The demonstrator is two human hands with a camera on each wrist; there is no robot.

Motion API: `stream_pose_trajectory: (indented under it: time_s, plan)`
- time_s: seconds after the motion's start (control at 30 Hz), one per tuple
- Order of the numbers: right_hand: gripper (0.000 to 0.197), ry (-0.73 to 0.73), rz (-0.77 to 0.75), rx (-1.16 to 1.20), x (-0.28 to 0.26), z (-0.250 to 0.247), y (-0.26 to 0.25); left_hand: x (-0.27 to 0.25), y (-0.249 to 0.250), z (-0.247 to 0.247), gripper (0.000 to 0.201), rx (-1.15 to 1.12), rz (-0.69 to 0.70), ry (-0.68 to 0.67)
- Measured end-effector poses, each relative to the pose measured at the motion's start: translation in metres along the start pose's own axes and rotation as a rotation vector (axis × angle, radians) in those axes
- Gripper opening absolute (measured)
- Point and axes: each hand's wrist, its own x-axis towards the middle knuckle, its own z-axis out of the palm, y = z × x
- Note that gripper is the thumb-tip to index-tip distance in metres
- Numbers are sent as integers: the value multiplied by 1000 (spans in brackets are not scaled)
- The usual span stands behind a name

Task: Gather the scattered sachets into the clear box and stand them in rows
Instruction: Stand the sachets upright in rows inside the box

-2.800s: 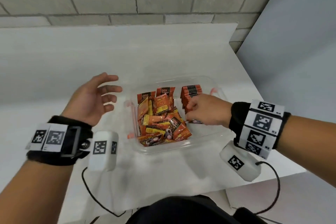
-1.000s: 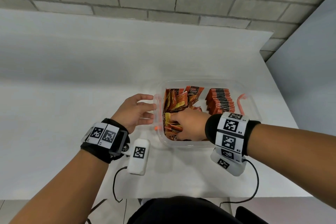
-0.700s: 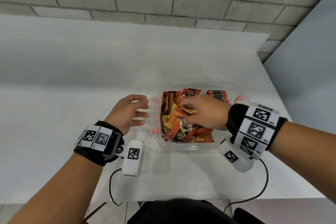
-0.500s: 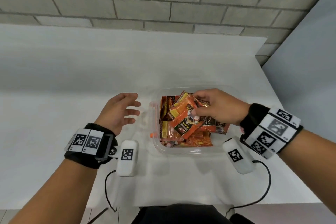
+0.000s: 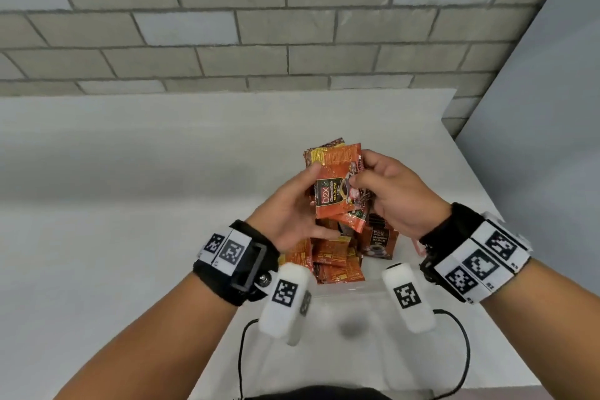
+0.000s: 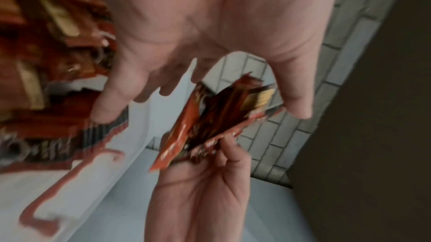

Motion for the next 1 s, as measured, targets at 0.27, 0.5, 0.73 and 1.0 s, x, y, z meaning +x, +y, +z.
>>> stream_pose_trajectory:
  time_s: [0.27, 0.5, 0.73, 1.0]
  plan:
    - [36, 50, -48, -178, -6, -10, 13, 26, -22, 15, 58, -246, -27, -14]
    - [42, 106, -84, -579, -7, -17, 14, 32, -27, 16, 40, -242, -38, 36]
    - [55, 195, -442, -963, -21, -18, 19, 33, -30, 9, 49, -248, -7, 111]
    - [45, 121, -327, -851, -17, -27, 21, 31, -30, 0, 46, -208, -19, 65]
